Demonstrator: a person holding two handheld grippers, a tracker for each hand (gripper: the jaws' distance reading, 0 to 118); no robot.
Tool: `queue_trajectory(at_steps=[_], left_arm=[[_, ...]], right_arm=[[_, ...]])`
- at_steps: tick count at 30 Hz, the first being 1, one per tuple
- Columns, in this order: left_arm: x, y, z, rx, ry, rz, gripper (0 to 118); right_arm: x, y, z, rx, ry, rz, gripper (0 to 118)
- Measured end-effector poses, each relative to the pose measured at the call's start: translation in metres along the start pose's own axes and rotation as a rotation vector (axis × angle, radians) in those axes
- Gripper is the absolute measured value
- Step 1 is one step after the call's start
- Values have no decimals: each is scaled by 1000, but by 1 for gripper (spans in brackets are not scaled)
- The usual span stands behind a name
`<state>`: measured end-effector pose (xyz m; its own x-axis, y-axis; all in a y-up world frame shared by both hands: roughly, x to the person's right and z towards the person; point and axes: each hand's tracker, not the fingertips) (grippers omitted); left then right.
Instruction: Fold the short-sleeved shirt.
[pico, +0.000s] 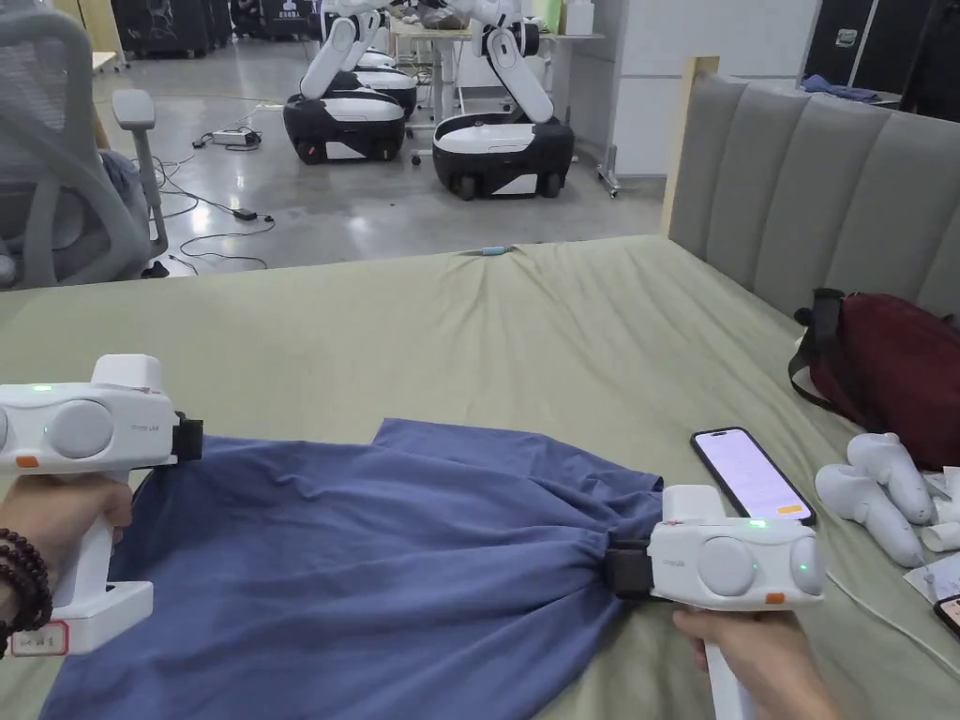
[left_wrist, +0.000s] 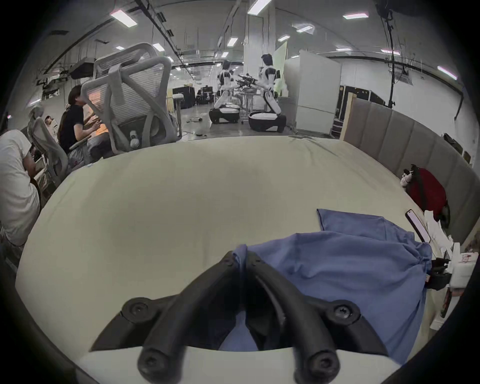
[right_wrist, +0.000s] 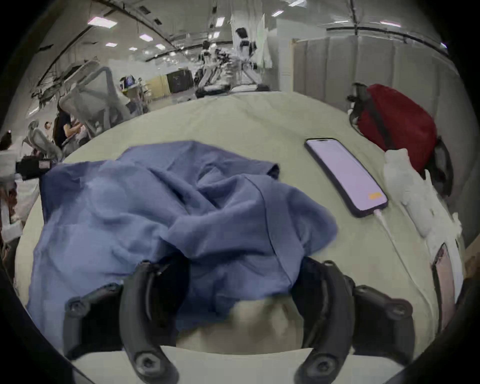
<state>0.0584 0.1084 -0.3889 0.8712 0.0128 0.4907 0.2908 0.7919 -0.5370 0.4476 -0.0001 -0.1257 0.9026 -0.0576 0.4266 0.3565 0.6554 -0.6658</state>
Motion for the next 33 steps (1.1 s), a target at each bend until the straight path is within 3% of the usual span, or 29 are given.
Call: queue_trajectory(at_steps=[1, 3, 4, 5, 6, 8, 13, 16, 19, 25, 33], left_arm=[[-1, -1, -1, -1, 0, -2, 2], [-3, -2, 0, -2, 0, -8, 2], [-5, -4, 0, -1, -1, -9, 2], [-7, -5, 1, 0, 0, -6, 2], [-8, -6, 2, 4, 3, 2, 2], [-12, -7, 9, 16, 5, 28, 2], [-24, 2, 42, 100, -11, 48, 2], [-39, 21, 73, 160, -21, 100, 2], [-55, 49, 112, 248, 22, 88, 2], [-91, 115, 185, 418, 109, 122, 2], [-108, 179, 225, 525, 178, 118, 2]], right_arm=[[-4, 2, 0, -2, -21, 23, 79], [-5, 5, 6, 11, 26, 67, 45], [-4, 5, 11, 19, 71, 71, 18], [-3, 4, 14, 28, 117, 55, 10], [-5, 4, 17, 42, 135, 35, 10], [-10, 4, 25, 74, 58, 93, 10], [-24, 24, 60, 288, 139, 40, 10], [-45, 53, 86, 395, 142, 116, 10], [-71, 93, 113, 498, 168, 167, 10], [-105, 189, 162, 637, 132, 195, 10], [-125, 314, 210, 686, 85, 227, 10]])
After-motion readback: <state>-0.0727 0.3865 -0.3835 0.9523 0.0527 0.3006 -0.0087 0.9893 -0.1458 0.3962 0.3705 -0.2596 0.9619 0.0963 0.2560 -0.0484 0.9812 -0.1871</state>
